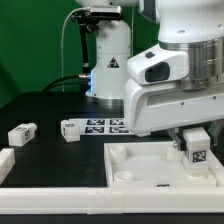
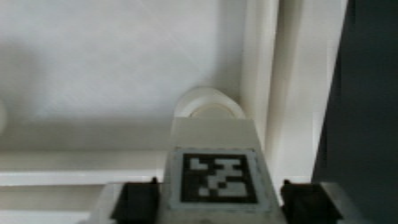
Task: Assemble one leg
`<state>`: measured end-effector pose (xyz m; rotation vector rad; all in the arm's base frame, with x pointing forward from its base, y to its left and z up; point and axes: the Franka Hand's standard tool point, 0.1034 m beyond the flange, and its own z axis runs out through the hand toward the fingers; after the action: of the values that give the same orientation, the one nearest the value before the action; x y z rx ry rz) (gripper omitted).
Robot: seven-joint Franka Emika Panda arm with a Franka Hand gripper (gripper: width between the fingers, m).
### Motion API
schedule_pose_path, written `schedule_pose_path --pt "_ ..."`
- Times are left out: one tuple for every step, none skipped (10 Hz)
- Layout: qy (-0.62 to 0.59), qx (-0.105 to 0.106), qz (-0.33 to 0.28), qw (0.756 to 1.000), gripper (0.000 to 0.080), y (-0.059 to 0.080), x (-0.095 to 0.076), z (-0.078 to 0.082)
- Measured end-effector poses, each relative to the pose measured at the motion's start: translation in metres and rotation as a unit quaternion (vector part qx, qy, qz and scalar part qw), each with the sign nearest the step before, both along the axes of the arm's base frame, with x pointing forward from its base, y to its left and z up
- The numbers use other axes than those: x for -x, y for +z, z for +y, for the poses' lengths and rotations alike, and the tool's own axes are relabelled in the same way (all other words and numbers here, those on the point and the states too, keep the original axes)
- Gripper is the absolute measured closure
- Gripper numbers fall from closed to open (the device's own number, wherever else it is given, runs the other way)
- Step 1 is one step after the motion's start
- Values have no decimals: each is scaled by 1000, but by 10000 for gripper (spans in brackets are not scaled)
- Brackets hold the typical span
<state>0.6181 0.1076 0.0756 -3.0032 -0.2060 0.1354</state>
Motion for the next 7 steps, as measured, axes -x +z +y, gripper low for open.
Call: schedule_pose_path --pt "0 0 0 1000 509 0 0 0" --pt "0 0 0 1000 509 0 0 0" --pt "-13 1 2 1000 509 0 0 0" --pt "-24 1 3 1000 509 0 0 0" --pt "-73 5 9 997 509 0 0 1" --pt "-152 6 7 988 509 0 1 2" --pt "-241 11 16 970 509 -1 7 5"
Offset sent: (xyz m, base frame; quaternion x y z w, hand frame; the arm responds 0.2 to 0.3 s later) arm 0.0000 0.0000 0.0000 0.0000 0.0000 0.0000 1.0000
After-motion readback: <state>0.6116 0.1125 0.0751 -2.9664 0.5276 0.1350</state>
